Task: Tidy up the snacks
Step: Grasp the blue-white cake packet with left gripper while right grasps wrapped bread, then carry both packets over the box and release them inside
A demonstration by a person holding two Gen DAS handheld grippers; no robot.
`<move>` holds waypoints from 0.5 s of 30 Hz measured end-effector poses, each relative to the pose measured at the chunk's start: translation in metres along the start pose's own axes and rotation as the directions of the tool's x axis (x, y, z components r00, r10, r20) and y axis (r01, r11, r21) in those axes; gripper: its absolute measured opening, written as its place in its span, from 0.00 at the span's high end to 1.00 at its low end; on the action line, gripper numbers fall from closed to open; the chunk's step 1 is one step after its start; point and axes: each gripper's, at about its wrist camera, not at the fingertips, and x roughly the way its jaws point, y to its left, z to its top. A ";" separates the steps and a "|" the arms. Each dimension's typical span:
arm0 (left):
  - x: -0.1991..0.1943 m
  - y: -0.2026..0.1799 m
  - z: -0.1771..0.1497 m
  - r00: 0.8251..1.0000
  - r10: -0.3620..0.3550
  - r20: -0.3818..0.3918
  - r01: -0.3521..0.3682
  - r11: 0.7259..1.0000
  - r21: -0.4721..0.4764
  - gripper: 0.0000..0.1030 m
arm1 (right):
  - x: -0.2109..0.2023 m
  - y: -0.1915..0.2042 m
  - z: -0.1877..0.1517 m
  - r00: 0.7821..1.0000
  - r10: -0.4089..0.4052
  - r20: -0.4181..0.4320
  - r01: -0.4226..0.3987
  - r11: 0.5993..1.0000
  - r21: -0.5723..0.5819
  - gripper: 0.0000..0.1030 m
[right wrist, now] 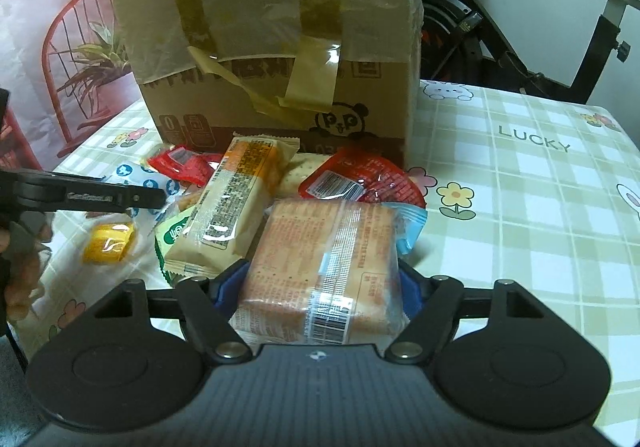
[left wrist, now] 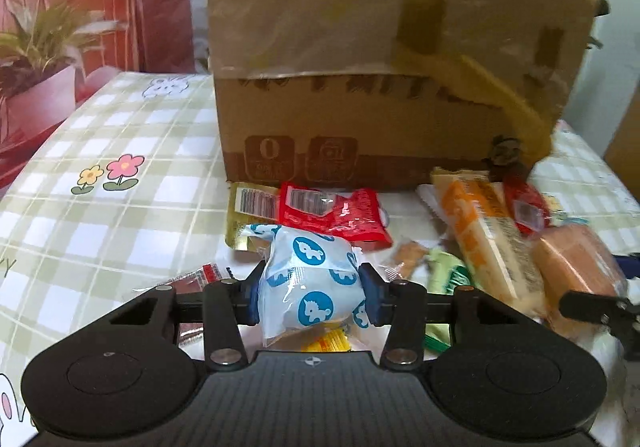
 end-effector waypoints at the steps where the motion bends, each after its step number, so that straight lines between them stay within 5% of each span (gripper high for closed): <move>1: -0.006 0.001 -0.001 1.000 -0.008 0.007 0.008 1.000 0.000 0.53 | -0.002 0.000 -0.001 1.000 0.003 0.008 -0.003 1.000 0.002 0.27; 9: -0.055 0.003 0.011 0.992 0.010 0.125 -0.011 1.000 0.008 0.53 | -0.034 -0.003 0.001 0.995 -0.010 0.099 0.007 1.000 0.027 0.27; 15: -0.102 -0.006 0.047 0.960 0.002 0.281 -0.013 0.999 0.037 0.53 | -0.075 -0.007 0.024 0.974 -0.011 0.228 0.002 0.999 0.039 0.27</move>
